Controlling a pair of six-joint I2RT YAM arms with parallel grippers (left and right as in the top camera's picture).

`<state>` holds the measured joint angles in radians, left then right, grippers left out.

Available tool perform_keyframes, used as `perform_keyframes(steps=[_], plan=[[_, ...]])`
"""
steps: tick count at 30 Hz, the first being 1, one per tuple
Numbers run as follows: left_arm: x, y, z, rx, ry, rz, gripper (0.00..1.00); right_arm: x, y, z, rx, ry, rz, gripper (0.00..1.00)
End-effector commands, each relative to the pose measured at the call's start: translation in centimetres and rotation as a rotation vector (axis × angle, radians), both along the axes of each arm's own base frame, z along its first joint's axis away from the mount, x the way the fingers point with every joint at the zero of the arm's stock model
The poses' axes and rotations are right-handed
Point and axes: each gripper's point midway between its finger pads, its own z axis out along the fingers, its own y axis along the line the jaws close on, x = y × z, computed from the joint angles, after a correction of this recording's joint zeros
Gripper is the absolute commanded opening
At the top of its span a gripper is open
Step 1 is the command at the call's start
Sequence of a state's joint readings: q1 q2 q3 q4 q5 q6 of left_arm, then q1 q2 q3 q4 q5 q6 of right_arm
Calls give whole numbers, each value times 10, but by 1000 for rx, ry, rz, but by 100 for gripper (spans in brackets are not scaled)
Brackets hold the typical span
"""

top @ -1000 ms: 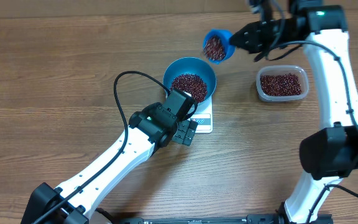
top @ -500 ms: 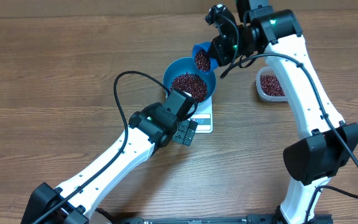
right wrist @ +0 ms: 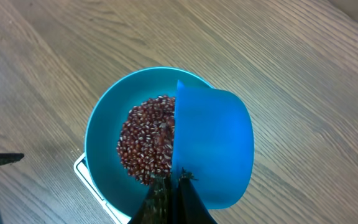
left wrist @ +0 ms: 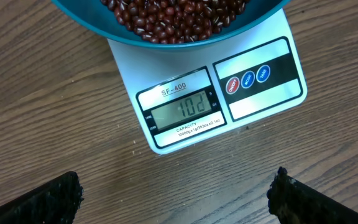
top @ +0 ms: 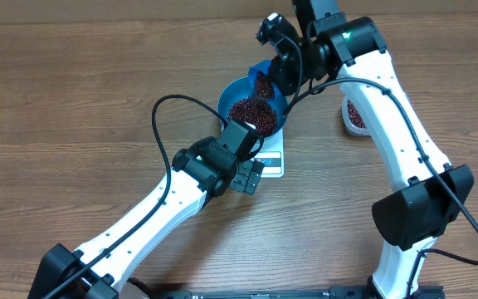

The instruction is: Scoop item into bowl and weigh 150g on scale

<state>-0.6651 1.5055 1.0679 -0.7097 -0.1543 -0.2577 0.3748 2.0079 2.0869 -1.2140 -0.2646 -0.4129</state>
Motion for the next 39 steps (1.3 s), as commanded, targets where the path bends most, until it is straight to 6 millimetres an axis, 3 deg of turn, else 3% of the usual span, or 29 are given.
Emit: perform_keyframes(steps=[1, 39], plan=[[0, 3, -4, 18, 5, -6, 100, -4, 11, 21, 8, -69, 53, 4], [0, 3, -4, 18, 5, -6, 99, -9, 11, 18, 10, -33, 30, 4]])
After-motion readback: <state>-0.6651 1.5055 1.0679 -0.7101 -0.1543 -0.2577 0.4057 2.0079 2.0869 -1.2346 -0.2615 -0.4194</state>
